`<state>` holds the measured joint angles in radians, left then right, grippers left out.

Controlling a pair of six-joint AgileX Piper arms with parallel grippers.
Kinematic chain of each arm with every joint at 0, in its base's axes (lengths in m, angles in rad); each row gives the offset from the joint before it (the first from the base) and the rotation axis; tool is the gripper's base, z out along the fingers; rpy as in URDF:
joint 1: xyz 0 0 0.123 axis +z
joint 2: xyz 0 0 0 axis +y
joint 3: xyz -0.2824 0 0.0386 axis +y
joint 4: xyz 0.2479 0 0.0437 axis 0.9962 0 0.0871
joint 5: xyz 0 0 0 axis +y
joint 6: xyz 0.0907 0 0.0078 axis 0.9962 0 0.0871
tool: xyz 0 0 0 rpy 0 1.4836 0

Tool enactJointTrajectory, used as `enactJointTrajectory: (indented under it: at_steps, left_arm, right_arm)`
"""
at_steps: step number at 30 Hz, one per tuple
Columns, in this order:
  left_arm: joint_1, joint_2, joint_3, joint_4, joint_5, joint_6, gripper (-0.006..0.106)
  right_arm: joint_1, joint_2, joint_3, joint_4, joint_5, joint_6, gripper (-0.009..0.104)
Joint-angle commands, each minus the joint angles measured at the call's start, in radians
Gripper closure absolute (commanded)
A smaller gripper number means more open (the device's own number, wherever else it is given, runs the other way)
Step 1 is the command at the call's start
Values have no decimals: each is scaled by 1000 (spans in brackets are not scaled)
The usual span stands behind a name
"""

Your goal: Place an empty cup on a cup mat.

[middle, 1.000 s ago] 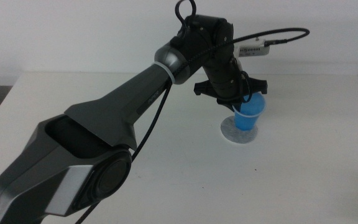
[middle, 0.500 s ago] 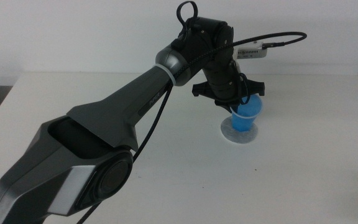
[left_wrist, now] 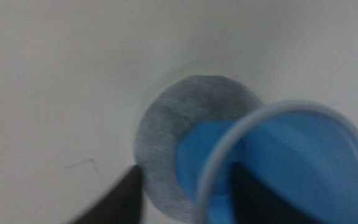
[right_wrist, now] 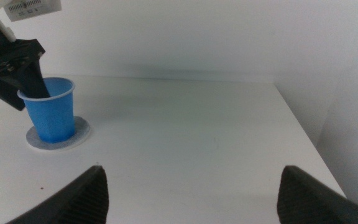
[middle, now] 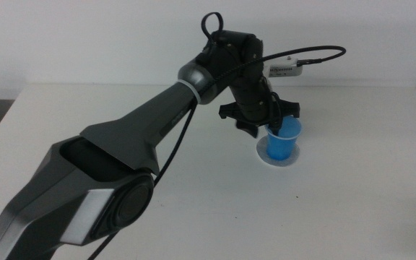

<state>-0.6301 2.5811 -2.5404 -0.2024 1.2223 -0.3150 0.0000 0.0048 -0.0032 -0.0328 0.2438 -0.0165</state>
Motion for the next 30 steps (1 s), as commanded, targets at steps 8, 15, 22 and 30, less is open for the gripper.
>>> enactJointTrajectory:
  at_steps: [8, 15, 22, 30]
  left_arm:
    - [101, -75, -5, -327, -1, 293, 7]
    - [122, -420, 234, -183, -1, 367, 7]
    - [218, -935, 967, -130, -147, 479, 7]
    - [400, -1431, 1552, -123, -481, 605, 7]
  right_arm:
    - [0, -5, 3, -6, -5, -4, 2]
    - [0, -5, 3, -6, -5, -4, 2]
    - [0, -5, 3, -6, -5, -4, 2]
    - [0, -5, 3, -6, -5, -4, 2]
